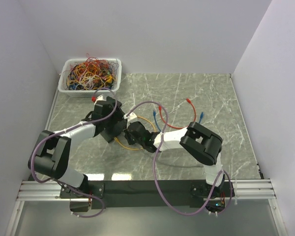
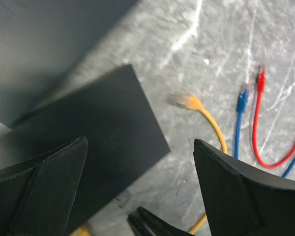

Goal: Insert the plug into the switch port

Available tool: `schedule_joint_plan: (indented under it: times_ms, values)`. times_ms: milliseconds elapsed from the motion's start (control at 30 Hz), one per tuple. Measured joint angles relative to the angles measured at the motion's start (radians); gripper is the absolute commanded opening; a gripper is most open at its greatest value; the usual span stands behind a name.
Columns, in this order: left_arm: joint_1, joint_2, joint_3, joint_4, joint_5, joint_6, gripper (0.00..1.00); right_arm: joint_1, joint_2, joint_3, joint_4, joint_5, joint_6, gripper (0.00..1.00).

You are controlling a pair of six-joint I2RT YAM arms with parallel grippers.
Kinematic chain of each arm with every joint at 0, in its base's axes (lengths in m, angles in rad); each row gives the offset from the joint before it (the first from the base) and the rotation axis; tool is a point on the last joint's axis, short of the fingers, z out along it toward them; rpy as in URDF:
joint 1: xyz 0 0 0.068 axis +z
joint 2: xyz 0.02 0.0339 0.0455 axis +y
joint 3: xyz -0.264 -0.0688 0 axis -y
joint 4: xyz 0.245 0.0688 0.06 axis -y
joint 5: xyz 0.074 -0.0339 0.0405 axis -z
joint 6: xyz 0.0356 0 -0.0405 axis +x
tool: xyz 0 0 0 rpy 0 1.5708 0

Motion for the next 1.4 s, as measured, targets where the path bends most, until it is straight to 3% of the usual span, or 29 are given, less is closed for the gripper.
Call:
schedule_joint_plan:
  times_ms: [300,700,1067,1400]
  values:
    - [0.125,0.114,0.126,-0.059,0.048,0.082,0.95,-0.005,0.006,0.0,-0.029,0.023,0.052,0.13]
    - [0.135,0.187,0.124,-0.022,0.09,0.133,0.92,-0.006,-0.021,-0.012,-0.095,0.043,0.121,0.12]
    - [-0.031,0.068,-0.033,0.054,0.066,0.101,0.92,-0.007,-0.208,-0.138,-0.219,0.042,0.151,0.11]
    - [-0.063,0.084,-0.061,0.154,0.085,0.075,0.9,-0.008,-0.243,-0.195,-0.21,0.015,0.173,0.1]
